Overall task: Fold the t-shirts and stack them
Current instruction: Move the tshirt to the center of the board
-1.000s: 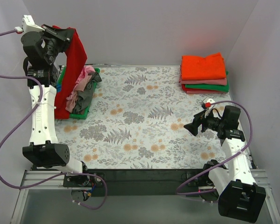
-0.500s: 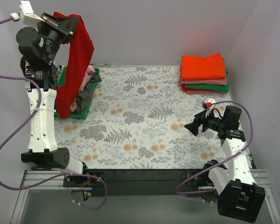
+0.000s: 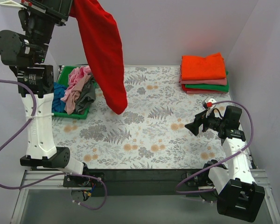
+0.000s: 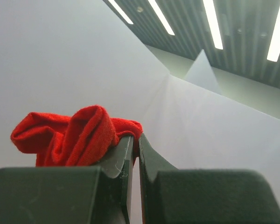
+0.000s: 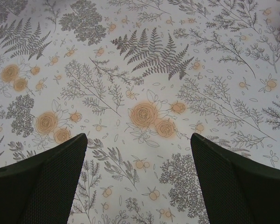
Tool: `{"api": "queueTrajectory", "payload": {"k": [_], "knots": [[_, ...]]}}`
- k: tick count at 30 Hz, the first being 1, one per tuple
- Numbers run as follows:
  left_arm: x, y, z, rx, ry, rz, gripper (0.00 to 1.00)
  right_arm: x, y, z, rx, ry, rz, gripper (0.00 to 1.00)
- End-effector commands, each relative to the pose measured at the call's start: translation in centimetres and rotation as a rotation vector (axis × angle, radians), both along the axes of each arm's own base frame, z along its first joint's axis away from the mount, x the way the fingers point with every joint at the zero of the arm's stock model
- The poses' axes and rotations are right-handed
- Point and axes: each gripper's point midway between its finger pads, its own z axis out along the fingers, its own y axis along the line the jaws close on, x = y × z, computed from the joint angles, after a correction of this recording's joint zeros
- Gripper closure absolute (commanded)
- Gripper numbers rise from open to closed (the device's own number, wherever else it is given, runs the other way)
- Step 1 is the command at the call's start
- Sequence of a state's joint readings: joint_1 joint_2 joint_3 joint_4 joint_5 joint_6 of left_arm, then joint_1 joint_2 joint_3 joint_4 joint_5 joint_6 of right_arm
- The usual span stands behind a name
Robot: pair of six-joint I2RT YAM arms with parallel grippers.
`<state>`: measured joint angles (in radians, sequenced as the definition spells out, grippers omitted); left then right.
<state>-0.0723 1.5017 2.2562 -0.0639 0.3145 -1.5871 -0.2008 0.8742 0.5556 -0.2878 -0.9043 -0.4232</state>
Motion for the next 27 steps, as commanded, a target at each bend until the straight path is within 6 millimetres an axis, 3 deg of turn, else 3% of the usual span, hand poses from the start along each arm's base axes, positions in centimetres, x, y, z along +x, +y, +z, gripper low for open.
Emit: {"api": "queueTrajectory", "payload": {"k": [1,2,3,5,6,7,9,10,12,13,15,16,17,20,22,24,25,26,27], "knots": [[-0.7,-2.9,-0.3,0.016,-0.034,-0.156,1.0,0.1,0.2,0.8,0.008,-0.035,0.024,0.03],[-1.3,-3.9,-0.4,0.022,-0.054,-0.203,1.0,0.1,0.2,0.8,0.009,-0.035,0.024,0.02],[-0.1,-4.9,-2.3,0.03,-0.008,-0.244,1.0,0.1,0.2,0.8,0.008,-0.035,0.024,0.02],[-0.8,-7.3,-3.9,0.059,0.005,-0.36,1.0,0.1,0.1,0.8,0.008,-0.036,0.022,0.02],[-0.5,-9.5,-6.5,0.09,0.055,-0.447,1.0,0.1,0.1,0.8,0.008,-0.036,0.022,0.02],[0.3,-9.7,-7.7,0.087,0.091,-0.453,1.0,0.1,0.1,0.8,0.008,-0.036,0.022,0.02],[-0.7,-13.0,-11.1,0.134,0.142,-0.591,1.0,0.2,0.1,0.9,0.005,-0.038,0.02,0.02],[0.7,-14.6,-16.0,0.143,0.264,-0.653,1.0,0.2,0.1,0.9,0.005,-0.038,0.02,0.03],[-0.8,-17.8,-21.3,0.209,0.355,-0.792,1.0,0.2,0.0,0.8,0.004,-0.038,0.018,0.02],[-0.5,-19.1,-27.4,0.238,0.491,-0.842,0.96,0.2,0.1,0.9,0.004,-0.04,0.019,0.02],[-2.2,-20.4,-33.0,0.334,0.546,-0.917,0.83,0.1,0.1,0.9,0.005,-0.043,0.02,0.02],[-2.5,-20.6,-35.5,0.366,0.586,-0.925,0.67,0.1,0.0,0.8,0.005,-0.04,0.019,0.02],[-2.7,-20.7,-39.6,0.467,0.647,-0.898,0.31,0.1,0.0,0.9,0.006,-0.042,0.019,0.02],[-1.8,-20.0,-44.0,0.636,0.791,-0.711,0.24,0.1,0.0,0.8,0.006,-0.038,0.019,0.03],[0.9,-17.7,-45.3,0.757,0.794,-0.459,0.23,0.1,0.1,0.8,0.005,-0.039,0.023,0.03],[1.3,-15.3,-45.1,0.84,0.797,-0.316,0.21,-0.1,0.1,0.6,0.007,-0.033,0.029,0.03],[2.4,-13.4,-45.2,0.859,0.816,-0.177,0.19,-0.2,0.2,0.5,0.006,-0.031,0.036,0.03],[2.0,-12.2,-44.2,0.858,0.797,-0.124,0.16,-0.4,0.4,0.7,0.005,-0.044,0.06,0.03],[1.7,-11.3,-45.1,0.868,0.814,-0.089,0.1,-0.6,0.5,0.6,0.003,-0.048,0.077,0.02]]}}
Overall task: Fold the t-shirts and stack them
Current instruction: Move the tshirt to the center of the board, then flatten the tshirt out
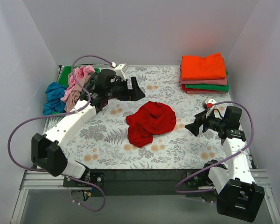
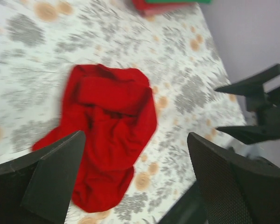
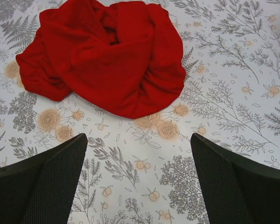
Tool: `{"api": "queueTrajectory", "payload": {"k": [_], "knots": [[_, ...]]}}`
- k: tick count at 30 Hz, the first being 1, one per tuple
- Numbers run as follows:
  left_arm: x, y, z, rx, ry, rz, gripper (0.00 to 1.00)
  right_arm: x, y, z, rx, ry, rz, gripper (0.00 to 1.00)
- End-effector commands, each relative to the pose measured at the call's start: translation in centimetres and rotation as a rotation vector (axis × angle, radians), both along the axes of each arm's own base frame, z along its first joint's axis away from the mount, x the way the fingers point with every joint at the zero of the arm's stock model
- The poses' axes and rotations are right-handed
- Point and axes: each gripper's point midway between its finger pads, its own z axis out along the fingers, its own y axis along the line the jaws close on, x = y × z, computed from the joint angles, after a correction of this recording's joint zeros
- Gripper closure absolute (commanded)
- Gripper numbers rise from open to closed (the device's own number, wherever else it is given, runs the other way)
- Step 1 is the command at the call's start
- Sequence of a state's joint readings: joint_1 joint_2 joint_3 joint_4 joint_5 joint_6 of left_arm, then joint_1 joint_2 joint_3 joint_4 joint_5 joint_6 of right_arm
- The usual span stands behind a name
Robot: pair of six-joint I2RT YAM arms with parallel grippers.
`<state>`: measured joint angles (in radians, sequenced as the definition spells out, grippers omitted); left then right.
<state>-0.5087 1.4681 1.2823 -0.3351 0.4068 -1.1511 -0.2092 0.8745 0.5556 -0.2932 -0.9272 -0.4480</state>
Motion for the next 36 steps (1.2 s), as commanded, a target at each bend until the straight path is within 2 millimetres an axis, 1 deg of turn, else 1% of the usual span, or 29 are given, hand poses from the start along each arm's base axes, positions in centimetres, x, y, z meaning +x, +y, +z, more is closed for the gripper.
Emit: {"api": "queueTrajectory", "payload": {"k": [1,2,3,5,6,7,8,9,10,11,12,13,15,16,18,19,22,23,24,25,26,27,28,29,30,31,33,34,36], "knots": [[0.0,7.1,2.1,0.234,-0.195,0.214,0.09,-1.0,0.9,0.4,0.019,-0.022,0.086,0.02],[-0.9,7.3,2.8,0.204,-0.214,0.218,0.07,-1.2,1.0,0.6,0.013,-0.041,0.112,0.02],[-1.9,7.5,0.8,0.206,-0.177,0.205,0.07,-1.8,1.4,0.5,0.029,-0.029,0.137,0.03],[-3.9,6.9,-0.6,0.138,-0.092,0.176,0.07,-2.3,2.2,0.7,0.055,-0.029,0.194,0.03],[-5.3,7.1,-2.5,0.124,-0.028,0.177,0.07,-2.4,2.6,0.8,0.043,-0.042,0.222,0.03],[-7.3,6.8,-4.2,0.076,0.066,0.16,0.07,-2.6,3.3,0.6,0.009,-0.045,0.27,0.03],[-7.7,6.3,-3.9,0.04,0.102,0.156,0.07,-3.0,3.7,-0.2,-0.006,-0.006,0.285,0.04],[-9.0,6.3,-4.4,0.008,0.144,0.145,0.08,-2.5,3.9,0.1,-0.061,-0.038,0.313,0.04],[-10.5,6.4,-6.6,0.003,0.218,0.133,0.12,-2.0,3.8,-0.4,-0.14,-0.038,0.312,0.04],[-12.0,5.7,-7.1,-0.058,0.297,0.105,0.14,-2.8,5.1,-1.0,-0.175,-0.014,0.381,0.05],[-12.9,5.7,-7.2,-0.091,0.321,0.097,0.16,-2.0,5.4,-0.1,-0.228,-0.074,0.413,0.05],[-14.2,5.6,-9.1,-0.095,0.379,0.087,0.19,-2.1,6.1,-0.5,-0.269,-0.079,0.463,0.05],[-15.7,5.3,-10.1,-0.11,0.431,0.077,0.2,-2.8,6.9,-0.5,-0.32,-0.136,0.575,0.05],[-17.1,5.0,-11.3,-0.092,0.446,0.05,0.2,-2.9,7.9,-0.7,-0.371,-0.229,0.681,0.05],[-17.6,5.0,-12.7,-0.049,0.443,0.066,0.21,-2.8,8.7,-0.9,-0.406,-0.262,0.747,0.04],[-18.6,4.5,-13.2,-0.018,0.437,0.04,0.22,-2.9,9.5,-1.1,-0.417,-0.265,0.788,0.05],[-19.3,4.5,-15.5,0.108,0.391,0.046,0.23,-1.1,10.9,-1.1,-0.463,-0.283,0.824,0.08],[-19.2,4.4,-16.0,0.14,0.372,0.048,0.25,-0.5,11.9,-1.1,-0.455,-0.256,0.829,0.09],[-19.0,4.2,-16.2,0.165,0.346,0.05,0.26,0.1,12.4,-1.0,-0.454,-0.247,0.823,0.1],[-19.0,4.0,-16.8,0.223,0.27,0.042,0.26,0.7,12.8,-1.0,-0.461,-0.246,0.815,0.12],[-18.7,3.5,-16.6,0.234,0.223,0.035,0.26,1.0,13.3,-1.7,-0.458,-0.203,0.815,0.13],[-18.3,3.2,-16.9,0.269,0.189,0.037,0.26,1.7,13.8,-1.4,-0.463,-0.211,0.804,0.14],[-18.4,2.7,-16.9,0.302,0.141,0.005,0.28,2.6,13.8,-1.6,-0.489,-0.214,0.778,0.14],[-17.5,2.8,-17.2,0.343,0.1,0.031,0.29,3.0,14.1,-2.3,-0.5,-0.191,0.778,0.16],[-17.3,2.5,-17.7,0.382,0.086,0.03,0.29,3.6,14.3,-2.1,-0.501,-0.179,0.758,0.17],[-17.0,1.9,-17.3,0.404,0.043,0.008,0.28,4.2,14.2,-2.7,-0.518,-0.158,0.748,0.19],[-16.1,1.3,-17.0,0.432,-0.021,0.019,0.28,4.6,14.1,-3.3,-0.53,-0.133,0.736,0.22],[-15.8,0.6,-16.7,0.445,-0.051,0.003,0.28,4.7,14.1,-3.4,-0.532,-0.122,0.734,0.23],[-14.8,0.1,-16.4,0.477,-0.121,-0.001,0.28,4.7,14.2,-4.1,-0.529,-0.101,0.736,0.25]]}}
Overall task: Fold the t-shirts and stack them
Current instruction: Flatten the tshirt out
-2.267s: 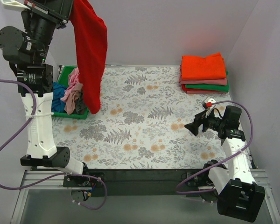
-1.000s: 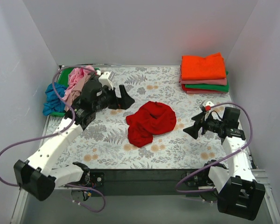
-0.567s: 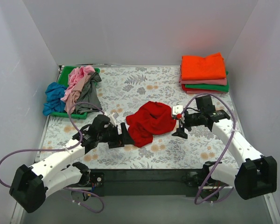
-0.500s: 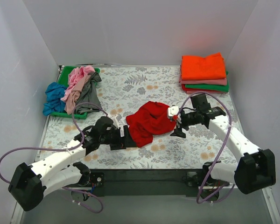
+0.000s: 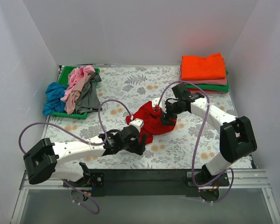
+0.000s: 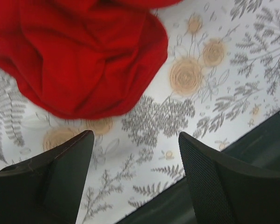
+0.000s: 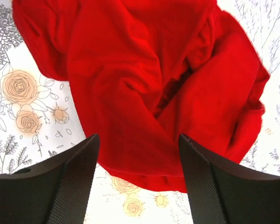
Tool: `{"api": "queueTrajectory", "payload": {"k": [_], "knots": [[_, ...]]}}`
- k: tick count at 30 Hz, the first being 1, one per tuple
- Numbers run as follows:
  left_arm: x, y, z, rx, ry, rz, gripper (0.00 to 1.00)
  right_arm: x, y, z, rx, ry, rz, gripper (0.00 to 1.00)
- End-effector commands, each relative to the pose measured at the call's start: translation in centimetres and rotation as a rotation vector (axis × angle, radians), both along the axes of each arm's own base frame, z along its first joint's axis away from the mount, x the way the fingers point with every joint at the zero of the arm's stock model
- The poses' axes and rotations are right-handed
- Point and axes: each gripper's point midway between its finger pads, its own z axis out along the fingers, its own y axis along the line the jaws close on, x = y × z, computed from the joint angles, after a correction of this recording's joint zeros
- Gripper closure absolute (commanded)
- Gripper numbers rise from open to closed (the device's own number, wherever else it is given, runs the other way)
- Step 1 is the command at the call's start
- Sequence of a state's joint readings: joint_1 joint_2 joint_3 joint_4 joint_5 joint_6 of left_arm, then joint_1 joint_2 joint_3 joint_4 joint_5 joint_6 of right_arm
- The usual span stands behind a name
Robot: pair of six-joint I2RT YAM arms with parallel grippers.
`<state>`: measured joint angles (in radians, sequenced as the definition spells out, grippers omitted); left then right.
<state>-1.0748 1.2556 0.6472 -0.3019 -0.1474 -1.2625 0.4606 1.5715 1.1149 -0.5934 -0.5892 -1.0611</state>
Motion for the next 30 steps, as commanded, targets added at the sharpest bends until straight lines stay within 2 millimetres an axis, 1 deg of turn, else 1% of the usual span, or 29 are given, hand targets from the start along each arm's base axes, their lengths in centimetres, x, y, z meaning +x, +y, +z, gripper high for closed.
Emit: {"api": "queueTrajectory", "payload": {"k": [1,2,4,5,7,8,10,11,12,13,14,15,16,17,18,19,20,21,22,24,25,26,27,28,29,30], "knots": [[3.7,-1.6,3.0,0.028,-0.236,-0.014,0.27,1.4,0.4,0.6,-0.003,-0.014,-0.041,0.27],[4.1,-1.9,2.5,0.051,-0.242,-0.021,0.27,1.5,0.4,0.3,-0.006,-0.002,-0.047,0.3],[4.4,-2.0,1.9,0.091,-0.258,-0.04,0.27,1.6,0.5,0.2,-0.006,0.012,-0.059,0.35],[4.4,-2.1,1.0,0.111,-0.251,-0.052,0.27,1.7,0.5,0.0,-0.009,0.025,-0.07,0.39],[4.1,-2.3,0.2,0.13,-0.248,-0.079,0.28,1.9,0.6,0.1,-0.006,0.03,-0.08,0.43],[4.0,-2.3,-0.7,0.149,-0.237,-0.088,0.28,2.0,0.6,0.1,-0.004,0.037,-0.089,0.47],[3.8,-2.3,-1.6,0.172,-0.226,-0.095,0.33,2.2,0.6,0.1,-0.001,0.045,-0.1,0.51],[3.8,-2.2,-1.9,0.181,-0.223,-0.095,0.35,2.2,0.7,0.1,0.0,0.052,-0.106,0.56],[3.8,-2.1,-2.7,0.205,-0.214,-0.097,0.42,2.2,0.7,0.1,0.002,0.061,-0.115,0.59],[3.9,-2.1,-3.1,0.217,-0.211,-0.094,0.47,2.3,0.7,0.2,0.003,0.066,-0.124,0.65],[4.0,-2.0,-3.5,0.23,-0.21,-0.092,0.54,2.4,0.6,0.2,0.003,0.07,-0.131,0.69],[4.2,-2.0,-3.8,0.24,-0.209,-0.086,0.62,2.3,0.7,0.2,0.004,0.078,-0.138,0.72],[4.2,-2.0,-4.0,0.25,-0.209,-0.086,0.74,2.3,0.6,0.2,0.006,0.08,-0.142,0.74],[4.5,-2.0,-4.0,0.255,-0.219,-0.076,0.78,2.1,0.7,0.2,0.008,0.086,-0.139,0.8],[4.6,-1.9,-4.0,0.262,-0.223,-0.072,0.86,2.1,0.7,0.3,0.01,0.089,-0.141,0.83],[4.7,-2.0,-4.0,0.259,-0.228,-0.073,1.0,2.0,0.6,0.2,0.006,0.092,-0.148,0.85],[4.8,-2.0,-3.9,0.261,-0.233,-0.072,1.0,2.0,0.5,0.3,0.006,0.091,-0.154,0.89],[4.9,-2.0,-3.7,0.26,-0.238,-0.074,1.0,2.0,0.4,0.4,0.002,0.088,-0.159,0.9],[4.8,-2.2,-3.0,0.247,-0.242,-0.077,1.0,2.3,0.2,0.9,-0.001,0.073,-0.173,0.94],[4.5,-2.7,-1.2,0.194,-0.244,-0.08,1.0,2.7,0.1,2.1,0.003,0.045,-0.196,0.98],[4.1,-2.8,-0.1,0.17,-0.249,-0.088,1.0,3.3,0.0,3.7,0.019,0.009,-0.216,0.99],[4.0,-3.3,3.5,0.077,-0.292,-0.086,1.0,3.7,0.0,4.9,0.033,-0.019,-0.224,0.99],[3.4,-3.7,5.1,0.021,-0.294,-0.109,1.0,4.0,0.1,6.0,0.047,-0.043,-0.232,0.99],[2.9,-3.8,7.0,-0.031,-0.312,-0.123,1.0,4.9,0.4,8.8,0.081,-0.105,-0.241,0.99],[2.5,-3.9,10.8,-0.131,-0.353,-0.128,1.0,5.5,0.5,10.0,0.096,-0.125,-0.252,0.99],[1.9,-4.0,12.7,-0.186,-0.367,-0.156,1.0,6.2,0.8,11.6,0.119,-0.156,-0.26,0.99]]}}
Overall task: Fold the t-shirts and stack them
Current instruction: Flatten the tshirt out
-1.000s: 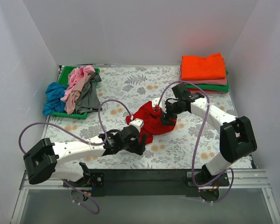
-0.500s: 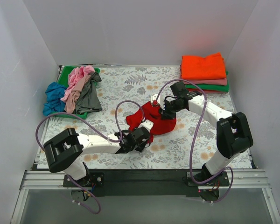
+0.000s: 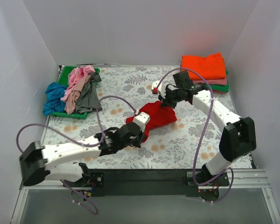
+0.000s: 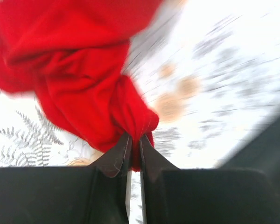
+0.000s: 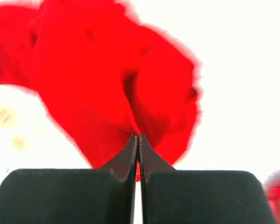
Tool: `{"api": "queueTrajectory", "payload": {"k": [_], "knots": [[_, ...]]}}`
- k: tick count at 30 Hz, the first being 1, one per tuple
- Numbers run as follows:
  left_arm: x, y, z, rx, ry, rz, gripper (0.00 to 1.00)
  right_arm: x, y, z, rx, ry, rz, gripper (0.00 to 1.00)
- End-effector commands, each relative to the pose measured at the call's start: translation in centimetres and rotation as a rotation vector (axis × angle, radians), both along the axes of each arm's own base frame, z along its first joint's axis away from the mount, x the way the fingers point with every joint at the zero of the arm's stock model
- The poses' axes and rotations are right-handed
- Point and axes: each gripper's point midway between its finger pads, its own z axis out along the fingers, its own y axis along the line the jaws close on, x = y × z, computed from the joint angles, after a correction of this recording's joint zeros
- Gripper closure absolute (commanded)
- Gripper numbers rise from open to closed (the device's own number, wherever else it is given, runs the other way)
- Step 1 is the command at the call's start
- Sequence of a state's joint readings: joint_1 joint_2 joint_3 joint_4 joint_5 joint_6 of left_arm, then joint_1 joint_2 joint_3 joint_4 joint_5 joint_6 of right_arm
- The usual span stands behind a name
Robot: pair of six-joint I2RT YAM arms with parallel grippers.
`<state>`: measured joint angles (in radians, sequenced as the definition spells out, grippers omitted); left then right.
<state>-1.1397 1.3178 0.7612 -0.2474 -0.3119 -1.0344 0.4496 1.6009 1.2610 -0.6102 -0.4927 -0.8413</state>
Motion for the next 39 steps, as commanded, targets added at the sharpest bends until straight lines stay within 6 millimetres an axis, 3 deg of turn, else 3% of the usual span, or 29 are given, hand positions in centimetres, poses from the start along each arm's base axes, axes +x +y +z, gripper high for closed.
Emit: {"api": "queueTrajectory", "payload": {"k": [1,2,3,4,5,6,7,9,10,11,12,13,15,16,18,19,20,21,22,23,25,26,27,30,32,36,39], "knots": [[-1.5,-1.3,11.0,-0.289,-0.096,-0.098,1.0,3.7,1.3,9.1,0.114,-0.203,-0.052,0.99],[-1.9,-1.0,14.1,-0.36,-0.132,-0.115,1.0,5.2,2.1,12.4,0.164,-0.25,-0.086,0.99],[-1.9,-0.9,15.7,-0.389,-0.154,-0.12,1.0,6.4,2.5,13.7,0.188,-0.261,-0.114,0.99],[-1.8,-0.6,16.8,-0.407,-0.17,-0.117,1.0,8.9,3.2,13.5,0.201,-0.267,-0.176,0.99],[-1.7,-0.4,17.9,-0.424,-0.187,-0.11,1.0,11.3,3.8,17.5,0.266,-0.34,-0.245,0.99],[-1.4,-0.2,19.5,-0.45,-0.212,-0.095,1.0,12.9,4.2,18.2,0.331,-0.283,-0.388,0.99],[-1.0,0.0,19.8,-0.443,-0.223,-0.072,1.0,17.1,3.4,18.3,0.317,-0.382,-0.598,0.96],[-0.5,-0.4,20.2,-0.434,-0.222,-0.058,1.0,19.6,2.6,18.6,0.292,-0.478,-0.795,0.57],[-0.3,-0.4,20.0,-0.431,-0.206,-0.044,1.0,19.9,2.9,17.1,0.252,-0.479,-0.818,0.41],[-0.1,-0.5,19.8,-0.43,-0.199,-0.032,1.0,19.6,3.2,16.5,0.25,-0.455,-0.799,0.38],[0.0,-0.7,19.5,-0.432,-0.185,-0.024,1.0,18.9,3.1,14.3,0.221,-0.409,-0.781,0.37],[0.3,-0.8,18.9,-0.433,-0.175,-0.01,1.0,17.5,3.3,15.2,0.253,-0.39,-0.722,0.36],[0.6,-0.7,18.2,-0.454,-0.144,0.023,1.0,14.7,3.0,14.0,0.253,-0.329,-0.629,0.33],[1.1,-0.4,17.7,-0.454,-0.133,0.046,1.0,11.1,2.9,13.1,0.285,-0.252,-0.461,0.32],[1.3,-0.1,17.2,-0.466,-0.111,0.075,1.0,6.5,2.2,12.1,0.323,-0.155,-0.29,0.3],[1.7,0.4,16.9,-0.466,-0.106,0.097,1.0,2.4,1.7,11.4,0.373,-0.074,-0.178,0.3],[1.9,0.7,16.7,-0.465,-0.1,0.111,1.0,0.6,1.3,11.2,0.367,-0.094,-0.081,0.29],[1.9,0.6,16.7,-0.475,-0.085,0.107,1.0,-2.8,0.5,9.3,0.331,0.007,-0.026,0.28],[2.6,1.1,16.7,-0.48,-0.08,0.123,1.0,-5.8,0.6,9.7,0.362,0.032,0.068,0.28],[2.9,1.0,16.7,-0.483,-0.07,0.125,1.0,-8.0,0.1,7.4,0.336,0.056,0.143,0.28],[3.3,0.8,17.2,-0.504,-0.059,0.111,1.0,-11.7,-0.1,5.6,0.302,0.107,0.198,0.28],[3.5,0.6,17.7,-0.512,-0.067,0.106,1.0,-13.4,-0.4,2.9,0.255,0.158,0.196,0.28],[3.7,0.2,17.7,-0.507,-0.064,0.103,1.0,-13.9,-0.5,1.9,0.222,0.167,0.186,0.28],[4.2,-0.5,18.2,-0.511,-0.066,0.089,1.0,-12.9,-0.4,-1.3,0.137,0.134,0.047,0.28],[4.3,-0.7,18.5,-0.517,-0.065,0.088,1.0,-10.4,-0.8,-1.9,0.105,0.053,-0.064,0.28],[4.1,-0.6,18.4,-0.532,-0.06,0.094,1.0,-9.2,-1.9,-4.4,0.029,0.072,-0.184,0.3],[4.0,-0.4,18.5,-0.545,-0.057,0.099,1.0,-10.5,-1.4,-5.2,0.034,0.129,-0.152,0.49]]}}
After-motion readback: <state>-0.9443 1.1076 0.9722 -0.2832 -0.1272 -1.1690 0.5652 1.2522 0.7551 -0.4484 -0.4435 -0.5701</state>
